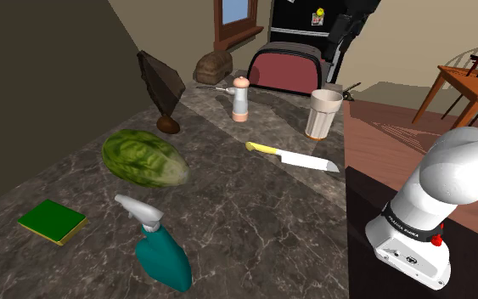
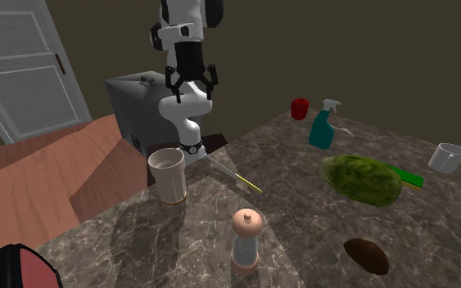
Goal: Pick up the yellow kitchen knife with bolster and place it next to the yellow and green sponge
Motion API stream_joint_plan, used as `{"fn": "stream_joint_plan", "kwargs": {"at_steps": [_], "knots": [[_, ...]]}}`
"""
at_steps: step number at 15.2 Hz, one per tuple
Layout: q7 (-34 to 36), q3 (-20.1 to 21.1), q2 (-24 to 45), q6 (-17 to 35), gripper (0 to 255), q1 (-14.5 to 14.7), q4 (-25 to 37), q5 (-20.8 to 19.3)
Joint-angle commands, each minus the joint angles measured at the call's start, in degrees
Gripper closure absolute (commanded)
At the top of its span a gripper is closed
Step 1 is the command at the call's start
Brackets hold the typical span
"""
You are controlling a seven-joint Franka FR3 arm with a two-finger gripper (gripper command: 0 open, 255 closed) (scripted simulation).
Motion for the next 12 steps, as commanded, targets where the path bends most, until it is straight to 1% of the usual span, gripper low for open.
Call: {"fn": "stream_joint_plan", "kwargs": {"at_steps": [1,7,12], "knots": [[0.0,0.0,0.0,0.0,0,0.0,0.0,0.0],[-1.57,1.33,3.72,7.74,0,2.55,-7.12,1.33],[-2.96,2.54,8.22,14.5,0,4.76,-11.96,2.51]]}}
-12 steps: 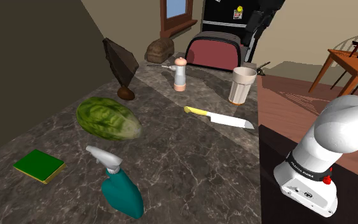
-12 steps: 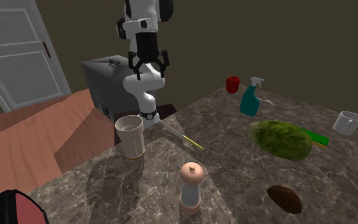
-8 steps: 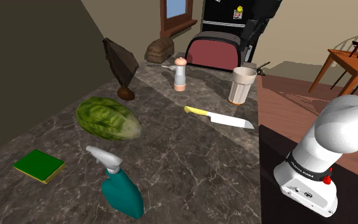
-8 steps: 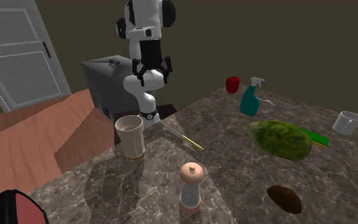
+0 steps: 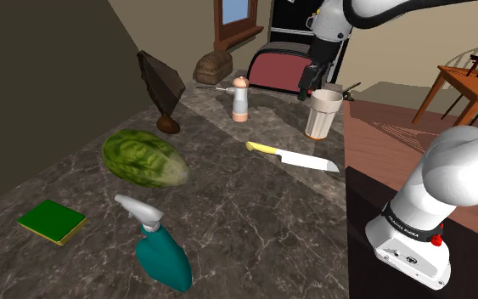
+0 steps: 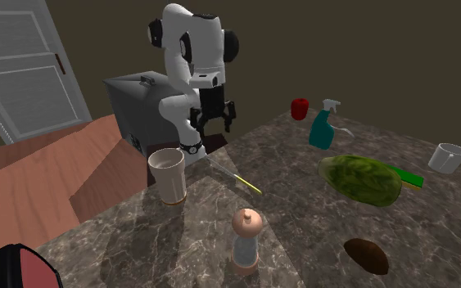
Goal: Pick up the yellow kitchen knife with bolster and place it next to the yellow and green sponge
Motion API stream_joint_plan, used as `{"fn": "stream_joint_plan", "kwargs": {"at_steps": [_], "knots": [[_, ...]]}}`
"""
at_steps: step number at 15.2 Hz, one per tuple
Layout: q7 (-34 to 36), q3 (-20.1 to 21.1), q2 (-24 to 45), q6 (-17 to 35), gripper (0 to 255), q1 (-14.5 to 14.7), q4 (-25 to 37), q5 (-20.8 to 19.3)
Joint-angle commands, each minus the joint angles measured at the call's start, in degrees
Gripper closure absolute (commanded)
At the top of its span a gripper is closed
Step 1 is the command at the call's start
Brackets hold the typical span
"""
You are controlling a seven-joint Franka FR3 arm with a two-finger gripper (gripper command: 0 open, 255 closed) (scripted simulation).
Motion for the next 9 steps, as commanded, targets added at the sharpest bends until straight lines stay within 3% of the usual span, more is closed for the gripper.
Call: {"fn": "stream_joint_plan", "kwargs": {"at_steps": [1,9], "knots": [[-0.89,0.27,2.24,3.38,0,0.79,-2.13,0.38],[-3.26,2.47,12.68,14.84,0,4.44,-7.24,2.34]]}}
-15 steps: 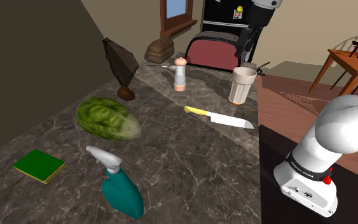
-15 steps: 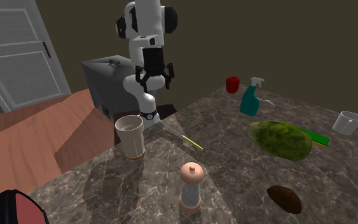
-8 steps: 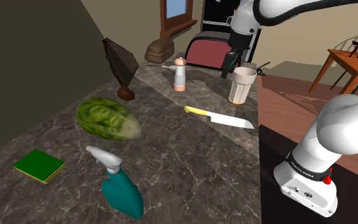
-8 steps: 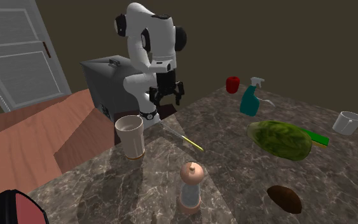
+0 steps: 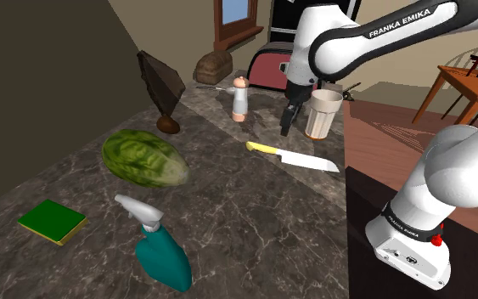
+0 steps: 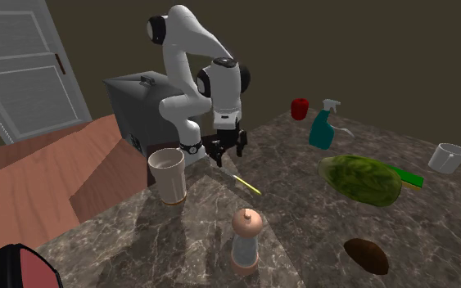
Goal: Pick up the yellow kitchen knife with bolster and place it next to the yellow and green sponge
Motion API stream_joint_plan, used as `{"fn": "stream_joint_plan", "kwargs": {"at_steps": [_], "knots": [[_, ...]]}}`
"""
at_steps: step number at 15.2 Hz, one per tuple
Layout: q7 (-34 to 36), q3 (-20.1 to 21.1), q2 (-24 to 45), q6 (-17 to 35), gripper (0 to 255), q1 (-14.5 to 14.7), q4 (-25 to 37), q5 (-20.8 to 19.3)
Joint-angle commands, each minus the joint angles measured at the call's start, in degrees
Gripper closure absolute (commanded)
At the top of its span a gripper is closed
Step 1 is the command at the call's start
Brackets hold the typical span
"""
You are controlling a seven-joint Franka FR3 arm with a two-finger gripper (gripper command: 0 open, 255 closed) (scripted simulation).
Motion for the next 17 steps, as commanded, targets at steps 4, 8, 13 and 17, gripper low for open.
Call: {"fn": "stream_joint_plan", "kwargs": {"at_steps": [4,8,13,17], "knots": [[-1.47,1.61,7.81,7.33,0,2.29,-2.01,1.24],[-1.46,1.76,9.62,10.17,0,2.33,-3.07,1.27],[-1.39,1.96,12.53,14.46,0,2.34,-4.44,1.26],[-1.39,1.96,12.55,14.46,0,2.34,-4.42,1.26]]}}
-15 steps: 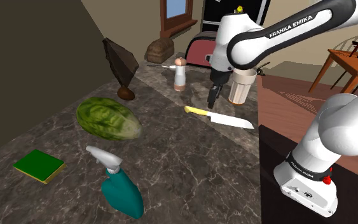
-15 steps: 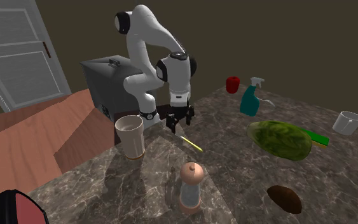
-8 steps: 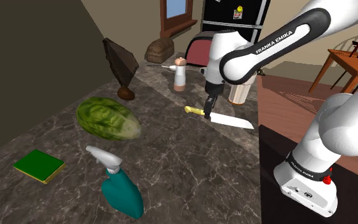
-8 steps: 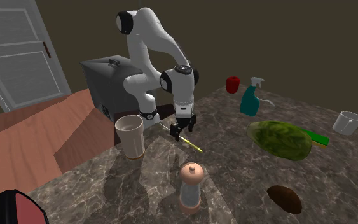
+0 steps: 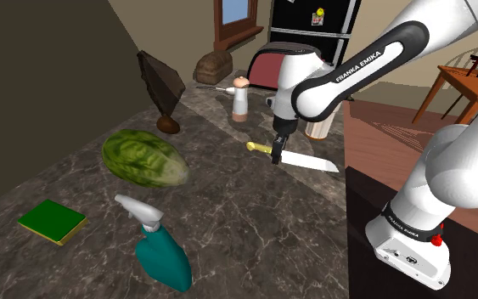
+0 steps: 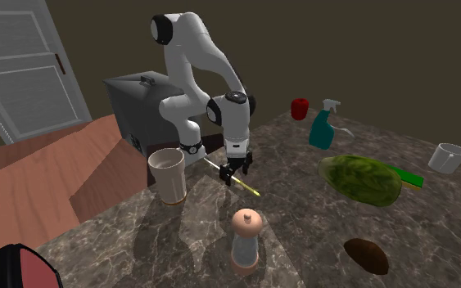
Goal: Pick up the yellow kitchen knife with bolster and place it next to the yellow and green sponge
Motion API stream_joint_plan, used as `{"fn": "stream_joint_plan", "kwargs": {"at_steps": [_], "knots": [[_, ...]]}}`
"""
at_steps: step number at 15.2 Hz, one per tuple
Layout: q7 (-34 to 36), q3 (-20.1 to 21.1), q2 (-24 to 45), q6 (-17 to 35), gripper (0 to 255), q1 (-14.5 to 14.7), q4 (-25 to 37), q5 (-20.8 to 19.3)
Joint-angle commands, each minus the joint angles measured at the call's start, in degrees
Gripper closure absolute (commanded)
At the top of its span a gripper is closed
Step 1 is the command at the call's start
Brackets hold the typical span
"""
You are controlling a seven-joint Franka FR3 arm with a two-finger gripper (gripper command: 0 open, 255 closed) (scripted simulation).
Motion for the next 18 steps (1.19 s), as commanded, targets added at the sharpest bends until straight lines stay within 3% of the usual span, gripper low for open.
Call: {"fn": "stream_joint_plan", "kwargs": {"at_steps": [1,3,4,13,18], "knots": [[-0.01,0.0,0.01,0.05,0,0.0,-0.03,0.0],[0.0,0.0,0.01,0.04,0,0.0,-0.02,0.0],[0.0,0.0,0.01,0.04,255,0.0,-0.02,0.0],[0.0,-0.02,0.02,0.05,255,0.01,-0.03,-0.01],[0.0,-0.18,-3.13,-4.63,255,0.04,1.5,0.02]]}}
